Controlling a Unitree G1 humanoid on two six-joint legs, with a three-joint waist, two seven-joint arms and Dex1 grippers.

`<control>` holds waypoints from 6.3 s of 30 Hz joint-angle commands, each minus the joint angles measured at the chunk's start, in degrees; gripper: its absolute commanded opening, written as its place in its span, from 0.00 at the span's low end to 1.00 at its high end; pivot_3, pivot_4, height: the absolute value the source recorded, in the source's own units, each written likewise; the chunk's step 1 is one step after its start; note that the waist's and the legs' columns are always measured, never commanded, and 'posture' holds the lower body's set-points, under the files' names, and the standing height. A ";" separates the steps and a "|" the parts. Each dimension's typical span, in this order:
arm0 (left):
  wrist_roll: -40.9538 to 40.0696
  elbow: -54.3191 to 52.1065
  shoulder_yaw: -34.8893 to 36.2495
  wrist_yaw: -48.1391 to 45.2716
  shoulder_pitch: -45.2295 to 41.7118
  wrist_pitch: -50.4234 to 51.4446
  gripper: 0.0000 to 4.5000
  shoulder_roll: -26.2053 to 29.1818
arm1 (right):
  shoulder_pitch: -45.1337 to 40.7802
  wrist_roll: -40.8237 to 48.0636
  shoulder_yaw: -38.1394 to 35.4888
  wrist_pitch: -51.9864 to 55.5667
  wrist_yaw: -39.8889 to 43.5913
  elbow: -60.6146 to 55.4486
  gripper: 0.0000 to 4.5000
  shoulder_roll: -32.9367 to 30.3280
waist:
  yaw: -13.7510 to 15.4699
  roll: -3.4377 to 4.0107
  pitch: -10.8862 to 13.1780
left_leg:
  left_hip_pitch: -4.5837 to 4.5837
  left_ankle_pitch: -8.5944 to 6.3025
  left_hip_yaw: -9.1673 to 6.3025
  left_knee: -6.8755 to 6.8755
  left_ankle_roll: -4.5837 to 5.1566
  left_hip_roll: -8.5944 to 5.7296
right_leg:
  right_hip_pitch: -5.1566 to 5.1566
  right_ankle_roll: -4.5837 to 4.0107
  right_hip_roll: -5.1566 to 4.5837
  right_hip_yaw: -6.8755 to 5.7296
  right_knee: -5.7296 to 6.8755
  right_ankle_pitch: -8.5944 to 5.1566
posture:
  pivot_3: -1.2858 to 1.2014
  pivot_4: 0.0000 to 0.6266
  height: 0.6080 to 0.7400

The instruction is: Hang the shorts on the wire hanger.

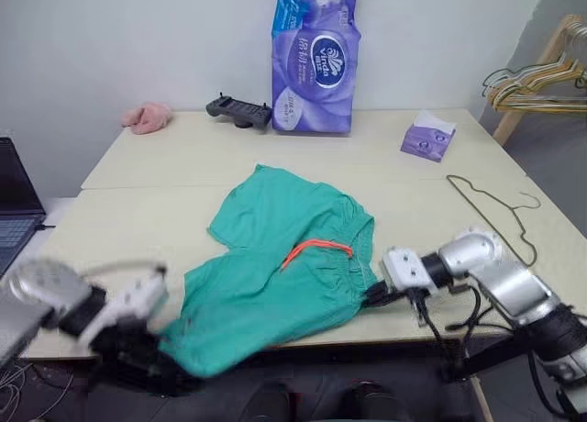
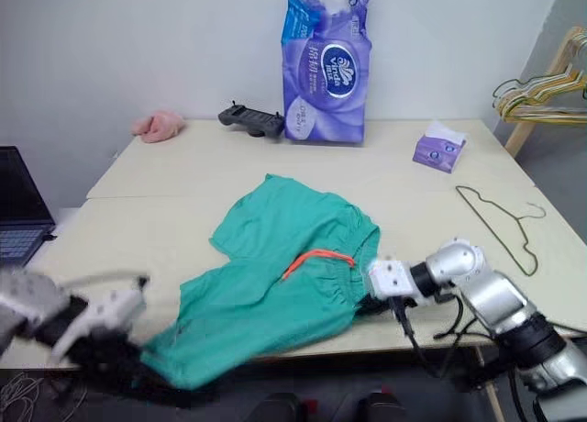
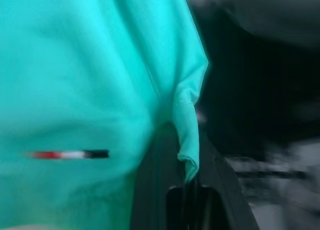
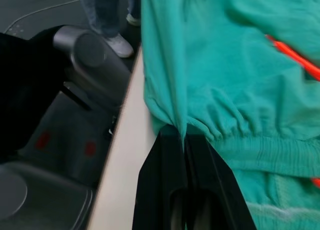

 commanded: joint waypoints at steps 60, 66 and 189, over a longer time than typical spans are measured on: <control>10.64 -8.52 11.36 7.35 30.18 -10.56 0.00 4.49 | 21.49 -6.16 -2.60 15.06 -16.11 -27.19 0.01 -0.45 | -1.08 -0.88 1.12 | -0.90 0.44 -0.57 -0.21 -0.78 0.06 | -1.15 -0.80 -0.52 -0.51 0.94 -0.07 | 0.58 0.15 1.00; 11.86 -6.03 10.25 7.24 27.82 -12.54 0.00 3.82 | 21.98 -3.67 -1.50 18.65 -14.19 -30.15 0.01 -1.60 | -1.01 -0.94 1.60 | -0.98 0.43 -0.60 -0.22 -0.78 0.06 | -1.19 -0.75 -0.53 -0.54 0.89 -0.05 | 0.59 0.15 1.00; 24.47 7.14 -13.48 57.61 -19.82 -0.82 0.99 -69.52 | -18.91 -6.09 -33.13 -1.42 -48.81 70.62 1.00 -2.59 | -8.40 0.15 0.61 | -0.83 0.14 1.11 -0.19 -0.28 -0.15 | -0.89 0.53 -0.09 1.52 0.17 0.71 | 0.50 0.02 1.00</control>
